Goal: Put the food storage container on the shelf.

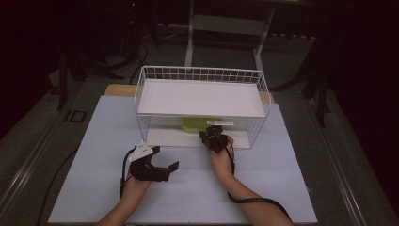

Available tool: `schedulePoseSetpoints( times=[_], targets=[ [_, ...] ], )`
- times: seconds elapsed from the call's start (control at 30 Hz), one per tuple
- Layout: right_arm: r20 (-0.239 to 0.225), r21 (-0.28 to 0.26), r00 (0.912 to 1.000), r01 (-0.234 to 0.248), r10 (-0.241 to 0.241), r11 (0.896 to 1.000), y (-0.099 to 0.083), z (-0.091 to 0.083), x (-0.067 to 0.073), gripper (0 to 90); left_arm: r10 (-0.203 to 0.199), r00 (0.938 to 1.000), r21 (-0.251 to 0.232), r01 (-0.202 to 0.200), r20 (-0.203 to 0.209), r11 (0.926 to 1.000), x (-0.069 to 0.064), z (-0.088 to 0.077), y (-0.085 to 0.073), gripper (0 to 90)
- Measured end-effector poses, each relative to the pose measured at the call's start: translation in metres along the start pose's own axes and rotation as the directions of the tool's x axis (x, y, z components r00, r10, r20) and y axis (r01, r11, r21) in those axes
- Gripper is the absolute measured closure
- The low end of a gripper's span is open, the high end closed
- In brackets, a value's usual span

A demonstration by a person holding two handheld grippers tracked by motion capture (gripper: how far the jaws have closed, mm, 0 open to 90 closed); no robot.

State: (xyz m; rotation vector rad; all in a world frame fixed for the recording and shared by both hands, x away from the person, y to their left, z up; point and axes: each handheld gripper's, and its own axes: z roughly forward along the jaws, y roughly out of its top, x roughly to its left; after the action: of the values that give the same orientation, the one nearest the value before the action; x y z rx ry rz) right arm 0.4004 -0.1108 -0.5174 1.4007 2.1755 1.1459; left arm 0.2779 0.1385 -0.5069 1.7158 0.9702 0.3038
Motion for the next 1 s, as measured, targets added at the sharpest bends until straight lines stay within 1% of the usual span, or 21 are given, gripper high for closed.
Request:
schedulePoseSetpoints(
  times=[0.03,0.13,0.17,0.23,0.27,0.33,0.4,0.43,0.5,0.57,0.6,0.63,0.67,0.7,0.73,0.8,0.83,0.87,0.9,0.93,1.0],
  targets=[
    [-0.005,0.002,1.0,-0.005,0.005,1.0,0.0,0.001,0.001,88.8,-0.001,1.0,0.0,0.001,0.0,1.0,0.0,0.0,0.0,0.1],
    [-0.003,-0.002,0.9999,0.011,-0.011,1.0,0.0,0.0,0.002,88.0,0.004,1.0,0.0,-0.004,0.002,1.0,-0.001,0.0,0.0,0.1],
    [-0.013,0.003,0.9999,-0.001,0.001,1.0,0.0,-0.002,0.004,87.3,0.007,1.0,0.0,-0.007,0.002,1.0,-0.001,0.0,0.0,0.1],
    [-0.022,0.008,0.9998,0.002,-0.002,1.0,-0.001,-0.004,0.005,87.1,0.01,0.9999,0.0,-0.01,0.003,1.0,-0.001,0.001,0.0,0.1],
    [-0.024,0.002,0.9995,0.019,-0.019,1.0,-0.002,-0.005,0.006,86.5,0.009,1.0,0.001,-0.009,0.001,1.0,-0.001,0.001,0.0,0.0],
    [-0.025,-0.005,0.9991,0.033,-0.033,0.999,-0.003,-0.008,0.007,85.5,0.009,1.0,-0.002,-0.009,0.002,1.0,-0.001,0.0,0.001,0.1],
    [-0.027,-0.007,0.999,0.036,-0.036,0.999,-0.004,-0.009,0.007,84.7,0.011,0.9999,-0.003,-0.011,0.001,0.9999,-0.001,0.0,0.001,0.1],
    [-0.039,-0.006,0.9988,0.03,-0.03,1.0,-0.005,-0.013,0.008,83.9,0.013,0.9999,-0.005,-0.013,0.004,0.9999,-0.001,0.0,0.001,0.0],
    [-0.048,-0.009,0.9983,0.033,-0.034,0.999,-0.006,-0.017,0.008,82.6,0.013,0.9999,-0.007,-0.013,0.007,0.9999,-0.001,0.0,0.001,0.1],
    [-0.05,-0.008,0.9982,0.034,-0.034,0.999,-0.007,-0.02,0.009,82.3,0.013,0.9999,-0.008,-0.013,0.006,0.9999,-0.001,0.0,0.001,0.1],
    [-0.052,-0.009,0.998,0.035,-0.036,0.999,-0.007,-0.023,0.009,80.7,0.013,0.9999,-0.011,-0.013,0.01,0.9999,-0.001,0.0,0.001,0.1],
    [-0.056,-0.027,0.9975,0.041,-0.042,0.999,-0.007,-0.029,0.009,76.3,0.011,0.9998,-0.015,-0.011,0.016,0.9998,-0.001,0.001,0.001,0.1],
    [-0.056,-0.027,0.9975,0.041,-0.042,0.999,-0.007,-0.029,0.009,76.3,0.01,0.9997,-0.015,-0.009,0.02,0.9998,-0.001,0.001,0.001,0.1],
    [-0.069,-0.042,0.9969,0.035,-0.037,0.999,-0.007,-0.035,0.008,68.9,0.006,0.9996,-0.018,-0.006,0.027,0.9998,-0.002,0.001,0.001,0.1],
    [-0.067,-0.048,0.9967,0.043,-0.046,0.998,-0.008,-0.037,0.008,67.4,0.005,0.9994,-0.021,-0.004,0.035,0.9998,-0.003,0.001,0.001,0.0],
    [-0.064,-0.062,0.9947,0.077,-0.081,0.995,-0.008,-0.042,0.009,60.0,0.0,0.9991,-0.011,0.0,0.042,0.9999,-0.004,0.003,0.0,0.1],
    [-0.063,-0.068,0.9939,0.087,-0.091,0.994,-0.009,-0.044,0.01,56.1,-0.001,0.9986,-0.014,0.002,0.053,0.9999,-0.005,0.004,-0.001,0.0],
    [-0.063,-0.068,0.9939,0.087,-0.091,0.994,-0.009,-0.044,0.01,56.1,0.003,0.9984,-0.013,-0.002,0.056,0.9999,-0.005,0.005,-0.001,0.0],
    [-0.071,-0.079,0.9931,0.088,-0.094,0.993,-0.01,-0.048,0.01,44.6,0.006,0.9984,-0.007,-0.006,0.056,1.0,-0.006,0.005,-0.001,0.0],
    [-0.071,-0.079,0.9931,0.088,-0.094,0.993,-0.01,-0.048,0.01,44.6,0.014,0.9981,-0.004,-0.013,0.061,0.9999,-0.006,0.006,0.0,0.0],
    [-0.108,-0.086,0.9901,0.08,-0.089,0.993,-0.012,-0.051,0.009,32.6,0.023,0.9979,0.001,-0.023,0.06,0.9997,-0.008,0.008,0.0,0.0]
  ],
)
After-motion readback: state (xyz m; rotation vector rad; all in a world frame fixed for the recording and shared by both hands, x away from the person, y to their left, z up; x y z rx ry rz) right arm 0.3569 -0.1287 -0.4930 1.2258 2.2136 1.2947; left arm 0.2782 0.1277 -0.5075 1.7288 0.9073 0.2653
